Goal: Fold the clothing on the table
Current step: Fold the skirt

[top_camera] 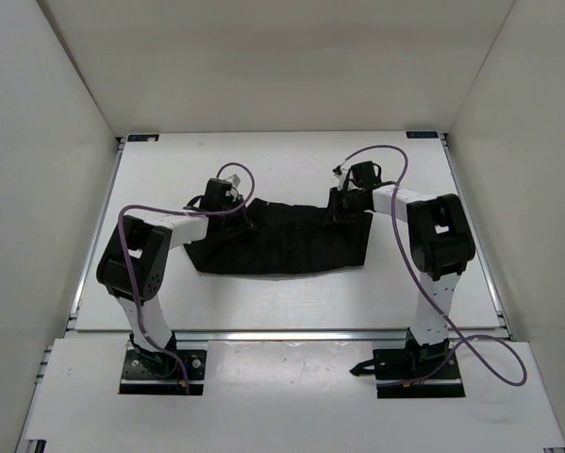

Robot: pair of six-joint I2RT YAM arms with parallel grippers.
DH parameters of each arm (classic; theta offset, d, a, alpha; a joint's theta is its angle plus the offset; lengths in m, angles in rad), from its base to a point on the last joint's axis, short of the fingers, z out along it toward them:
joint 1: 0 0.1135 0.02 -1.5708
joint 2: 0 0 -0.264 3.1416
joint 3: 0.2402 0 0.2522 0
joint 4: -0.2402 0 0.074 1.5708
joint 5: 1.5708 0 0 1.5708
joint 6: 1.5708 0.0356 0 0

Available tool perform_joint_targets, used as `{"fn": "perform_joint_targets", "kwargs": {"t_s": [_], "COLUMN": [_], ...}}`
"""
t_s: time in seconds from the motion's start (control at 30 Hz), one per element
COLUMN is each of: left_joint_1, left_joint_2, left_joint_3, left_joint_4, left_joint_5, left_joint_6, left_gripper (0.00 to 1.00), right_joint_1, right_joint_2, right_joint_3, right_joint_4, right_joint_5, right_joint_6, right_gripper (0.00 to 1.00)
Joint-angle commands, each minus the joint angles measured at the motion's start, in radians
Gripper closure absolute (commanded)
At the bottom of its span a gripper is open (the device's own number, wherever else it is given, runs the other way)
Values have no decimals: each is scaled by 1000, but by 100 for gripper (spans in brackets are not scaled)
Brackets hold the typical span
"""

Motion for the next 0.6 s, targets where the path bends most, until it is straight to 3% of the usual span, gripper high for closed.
{"fn": "perform_joint_targets", "kwargs": {"t_s": [0.0, 0.3, 0.57], "left_joint_1": [25, 6, 41], "left_joint_2": [3, 118, 84], "left_joint_3": [41, 162, 138], "left_joint_4": [-59, -274, -309], "left_joint_5": [-99, -247, -297], "left_joint_6": [26, 60, 28], "left_gripper": [100, 100, 100], "right_joint_1": [-38, -80, -123], "right_joint_2": [23, 15, -5], "right_joint_3": [41, 27, 6], "right_joint_4": [-43, -80, -117], "right_joint_5": [73, 122, 182], "right_joint_6": [-40, -55, -72], "right_gripper": [100, 100, 100]}}
